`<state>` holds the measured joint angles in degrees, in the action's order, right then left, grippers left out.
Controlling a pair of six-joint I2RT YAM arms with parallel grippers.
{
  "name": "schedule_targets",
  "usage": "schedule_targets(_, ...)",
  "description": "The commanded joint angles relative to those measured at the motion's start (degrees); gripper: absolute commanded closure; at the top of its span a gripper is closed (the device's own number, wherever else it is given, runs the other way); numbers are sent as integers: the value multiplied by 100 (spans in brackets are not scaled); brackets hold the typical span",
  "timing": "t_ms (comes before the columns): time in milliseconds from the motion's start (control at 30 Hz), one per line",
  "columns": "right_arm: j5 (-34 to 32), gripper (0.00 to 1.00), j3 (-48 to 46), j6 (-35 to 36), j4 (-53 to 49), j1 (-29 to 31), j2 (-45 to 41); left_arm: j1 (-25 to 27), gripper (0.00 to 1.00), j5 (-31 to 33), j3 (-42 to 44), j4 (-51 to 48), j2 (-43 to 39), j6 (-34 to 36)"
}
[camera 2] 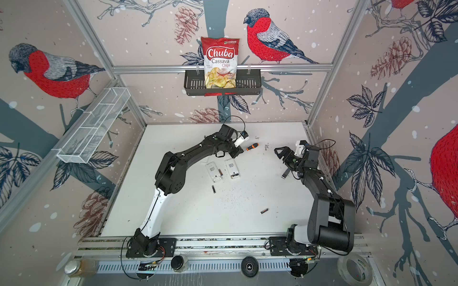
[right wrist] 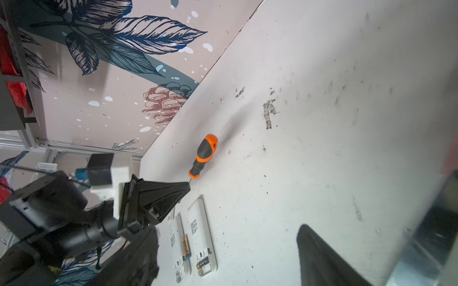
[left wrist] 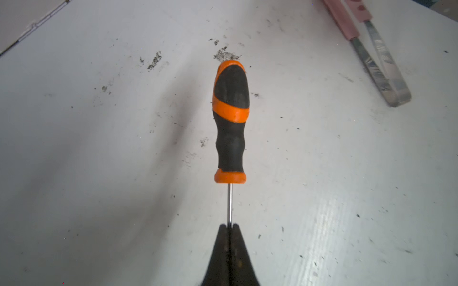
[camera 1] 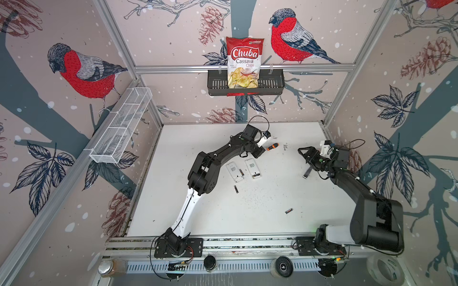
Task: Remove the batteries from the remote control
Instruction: 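Lift the screwdriver toward the right gripper while the right gripper reaches for it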
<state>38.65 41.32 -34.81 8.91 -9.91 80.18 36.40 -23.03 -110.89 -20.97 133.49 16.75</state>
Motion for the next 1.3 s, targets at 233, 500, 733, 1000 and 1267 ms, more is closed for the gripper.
schedule_targets(233, 1025, 18, 348, -250, 959, 111, 807, -7, 100, -593, 1623, 831, -1113, 51)
schedule_targets(500, 1345, 22, 530, 78, 847, 537, 1111, 7, 100, -704, 2302, 917, -1645, 81)
schedule_targets(733, 1480, 22, 772, 510, 431, 942, 1268, 51, 100, -733, 2528, 915, -1881, 185)
schedule_targets(1000, 1713, 25, 945, 713, 259, 1131, 1428, 94, 100, -915, 2811, 971, -2152, 261)
schedule_targets(1267, 1705, 32, 1266, 1195, -404, 1630, 1594, 130, 100, -1006, 2707, 834, -2202, 354)
